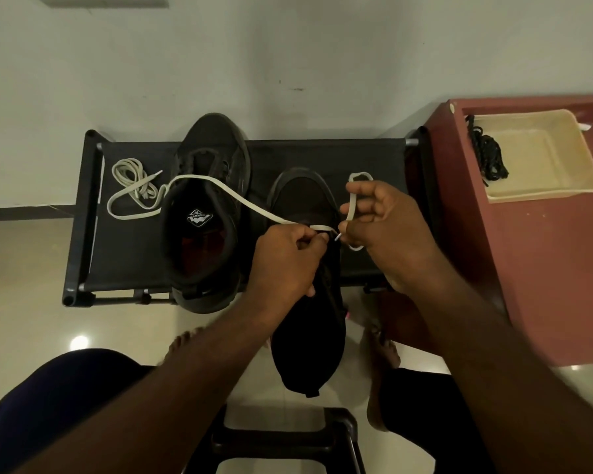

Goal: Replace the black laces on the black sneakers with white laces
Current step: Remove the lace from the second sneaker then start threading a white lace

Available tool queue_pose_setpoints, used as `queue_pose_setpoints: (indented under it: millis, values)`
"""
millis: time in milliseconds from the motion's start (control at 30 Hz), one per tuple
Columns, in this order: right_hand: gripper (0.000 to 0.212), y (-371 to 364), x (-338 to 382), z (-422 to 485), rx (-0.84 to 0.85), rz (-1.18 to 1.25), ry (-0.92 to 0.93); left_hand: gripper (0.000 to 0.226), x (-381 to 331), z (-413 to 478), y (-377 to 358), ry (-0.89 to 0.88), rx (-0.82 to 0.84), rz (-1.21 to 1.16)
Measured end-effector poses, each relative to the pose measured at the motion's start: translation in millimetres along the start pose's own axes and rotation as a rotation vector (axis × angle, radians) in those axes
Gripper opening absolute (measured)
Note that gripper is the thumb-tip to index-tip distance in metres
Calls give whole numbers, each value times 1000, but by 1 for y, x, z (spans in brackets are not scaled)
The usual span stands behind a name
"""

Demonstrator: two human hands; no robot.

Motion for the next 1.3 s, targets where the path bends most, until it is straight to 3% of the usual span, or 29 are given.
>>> queue_pose_setpoints:
  millis: [267,733,1300]
  values:
    - [60,-3,7,4,-26,-83,133,19,2,2,-1,-5,10,-19]
    - [84,0,9,11,96,-133,96,17,4,0,0,-16,56,-37]
    - [89,1,9,11,91,-161,103,13,4,-2,-1,-13,106,-25]
Point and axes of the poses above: each hand's wrist, its own z-axis towards the middle knuckle, its own y-axis out of the back of the hand, x = y × z, the point moved 6 cm from there along z, towards the middle knuckle, and after that the axes turned 13 degrees about y, right-handed, at the moved point
